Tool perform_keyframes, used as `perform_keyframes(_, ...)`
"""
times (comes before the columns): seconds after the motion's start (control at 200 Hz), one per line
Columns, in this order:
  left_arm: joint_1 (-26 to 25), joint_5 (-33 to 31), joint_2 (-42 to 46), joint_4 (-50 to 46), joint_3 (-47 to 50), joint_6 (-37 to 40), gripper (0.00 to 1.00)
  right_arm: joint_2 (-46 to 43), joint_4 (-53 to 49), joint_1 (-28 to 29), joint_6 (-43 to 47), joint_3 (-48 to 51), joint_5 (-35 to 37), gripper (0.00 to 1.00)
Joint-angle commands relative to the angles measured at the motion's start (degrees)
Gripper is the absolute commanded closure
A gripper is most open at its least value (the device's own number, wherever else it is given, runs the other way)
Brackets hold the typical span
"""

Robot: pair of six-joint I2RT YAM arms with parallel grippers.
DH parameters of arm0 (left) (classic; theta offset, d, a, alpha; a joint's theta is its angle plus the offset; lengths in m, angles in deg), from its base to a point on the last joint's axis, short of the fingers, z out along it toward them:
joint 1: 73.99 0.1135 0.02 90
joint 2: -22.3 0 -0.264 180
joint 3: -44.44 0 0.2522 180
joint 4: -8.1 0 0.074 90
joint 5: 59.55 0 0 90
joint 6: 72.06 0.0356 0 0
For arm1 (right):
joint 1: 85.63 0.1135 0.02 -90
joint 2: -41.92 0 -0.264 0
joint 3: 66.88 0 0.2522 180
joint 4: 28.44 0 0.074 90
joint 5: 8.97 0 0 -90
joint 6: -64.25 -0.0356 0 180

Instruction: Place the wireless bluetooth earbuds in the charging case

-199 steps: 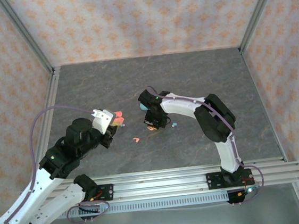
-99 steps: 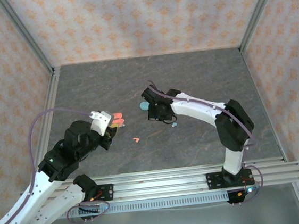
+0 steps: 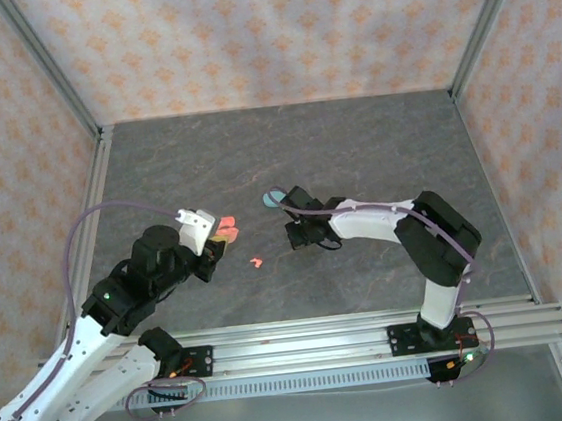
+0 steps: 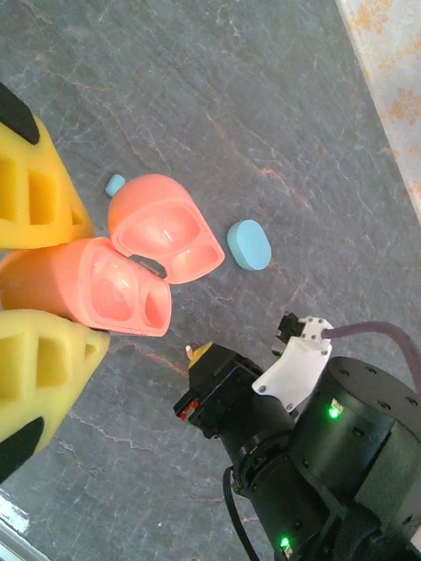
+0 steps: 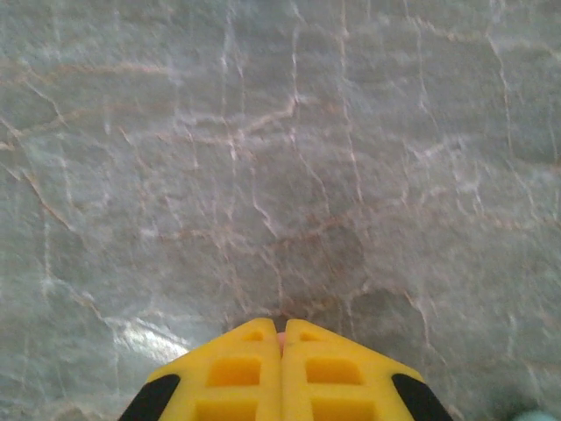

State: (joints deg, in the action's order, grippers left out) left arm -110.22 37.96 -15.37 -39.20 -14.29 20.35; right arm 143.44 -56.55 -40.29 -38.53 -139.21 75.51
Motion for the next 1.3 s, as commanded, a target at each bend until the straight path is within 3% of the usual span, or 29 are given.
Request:
perform_keyframes(0.0,0.3,0.4,0.0,-1.2,-2.4,-0.5,1.00,-2.8,8.2,0.4,0.5,5.2,-0.1,0.94)
perform_keyframes(0.38,0.3,0.6,-1.9,-0.2,-2.4,-1.1,1.00,-7.8,9.8,0.8,-0.7,12.1,-2.6,0.68)
perform_keyframes(0.691,0.3,0.4,-2.4,-0.1,-2.8,-0.8,1.00,-18.2,3.8,0.1,-7.0,12.4,-1.7,0.60)
perform_keyframes(0.796,0.3,0.6,-2.5,0.5,-2.8,-0.9,1.00,-19.7,1.3,-1.7,-10.6,11.2,-6.7,0.60)
perform_keyframes(0.931,0.3,0.9,-2.7,0.8,-2.8,-1.2,1.00,-16.0,-9.6,-3.1,-13.3,4.2,-12.0,0.60)
perform_keyframes(1.071,0.3,0.9,-2.4,1.3,-2.3,-1.6,1.00,-9.0,-23.1,-3.0,-16.9,-5.9,-12.6,0.60)
perform_keyframes(1.296,0.2,0.8,-1.7,2.3,-1.2,-2.6,1.00,1.0,-34.5,-1.3,-17.9,-18.3,-11.9,0.55)
